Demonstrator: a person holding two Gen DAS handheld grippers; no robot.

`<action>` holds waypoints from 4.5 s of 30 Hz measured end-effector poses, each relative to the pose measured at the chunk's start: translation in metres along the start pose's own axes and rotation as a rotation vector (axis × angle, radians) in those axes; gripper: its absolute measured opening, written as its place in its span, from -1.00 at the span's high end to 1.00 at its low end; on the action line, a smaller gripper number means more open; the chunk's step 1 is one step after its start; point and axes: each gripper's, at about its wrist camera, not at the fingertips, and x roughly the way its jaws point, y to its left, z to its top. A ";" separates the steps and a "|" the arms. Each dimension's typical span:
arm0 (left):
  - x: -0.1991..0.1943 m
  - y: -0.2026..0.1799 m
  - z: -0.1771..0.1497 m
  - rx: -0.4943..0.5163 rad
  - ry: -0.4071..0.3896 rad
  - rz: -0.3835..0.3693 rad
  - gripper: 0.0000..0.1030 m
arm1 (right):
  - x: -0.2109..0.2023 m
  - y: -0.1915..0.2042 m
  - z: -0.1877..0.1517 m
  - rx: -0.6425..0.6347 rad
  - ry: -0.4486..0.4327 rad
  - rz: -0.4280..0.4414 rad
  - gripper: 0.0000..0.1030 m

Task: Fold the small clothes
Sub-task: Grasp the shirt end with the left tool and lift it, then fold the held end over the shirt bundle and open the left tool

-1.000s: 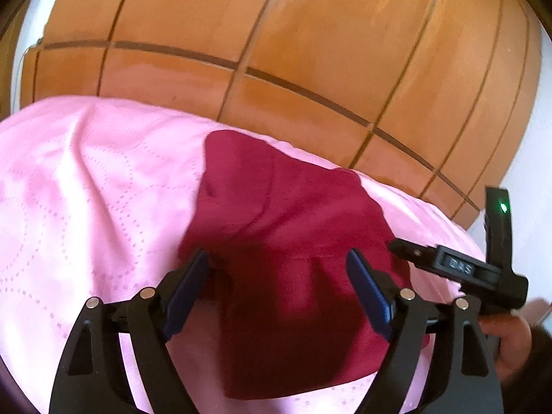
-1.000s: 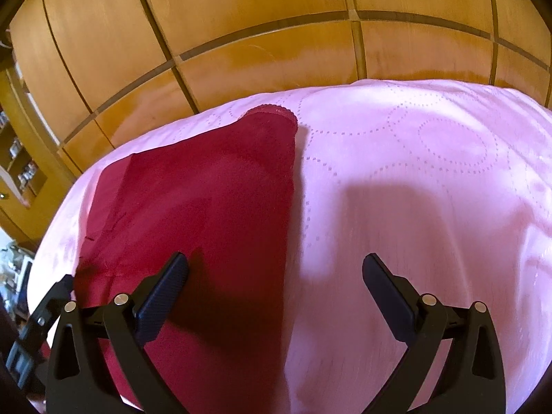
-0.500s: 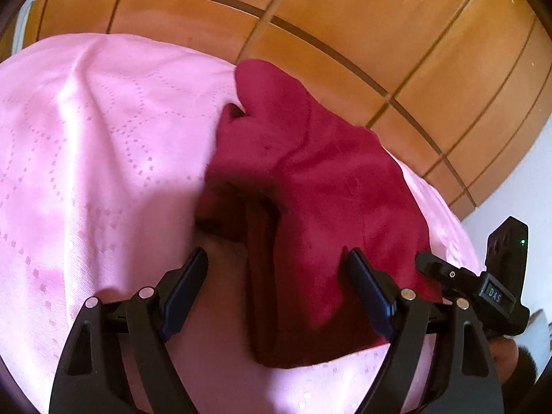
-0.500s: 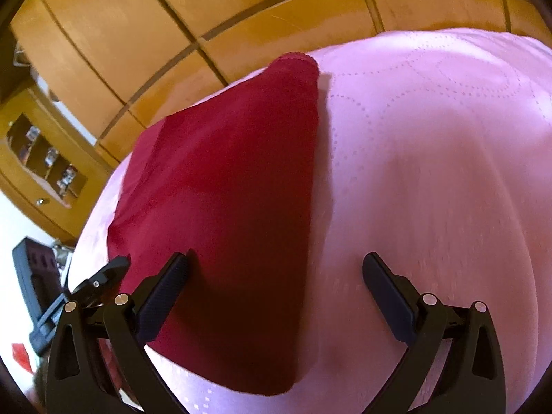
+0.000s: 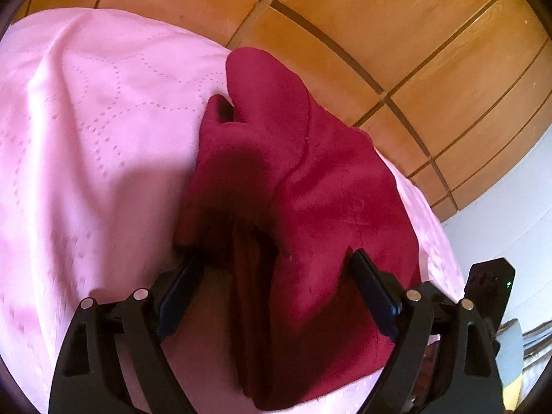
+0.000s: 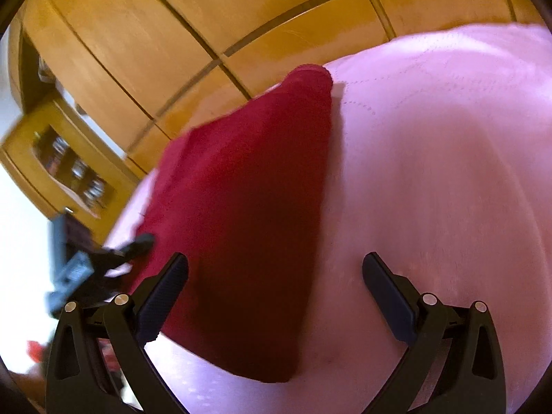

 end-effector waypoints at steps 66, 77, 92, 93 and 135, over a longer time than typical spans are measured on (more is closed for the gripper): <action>-0.071 -0.105 -0.053 0.472 -0.229 0.055 0.08 | -0.032 0.046 0.015 -0.251 -0.194 0.050 -0.89; -0.071 -0.147 -0.056 0.553 -0.243 -0.018 0.08 | -0.090 0.037 0.014 -0.289 -0.296 -0.035 -0.89; 0.001 -0.213 -0.039 0.677 -0.154 -0.068 0.08 | -0.130 -0.036 0.029 -0.171 -0.380 -0.145 -0.89; 0.005 -0.217 -0.038 0.684 -0.155 -0.073 0.08 | -0.132 -0.040 0.033 -0.169 -0.387 -0.153 -0.89; 0.123 -0.189 -0.034 0.413 0.131 -0.046 -0.72 | -0.111 -0.143 0.021 0.069 -0.202 -0.475 -0.93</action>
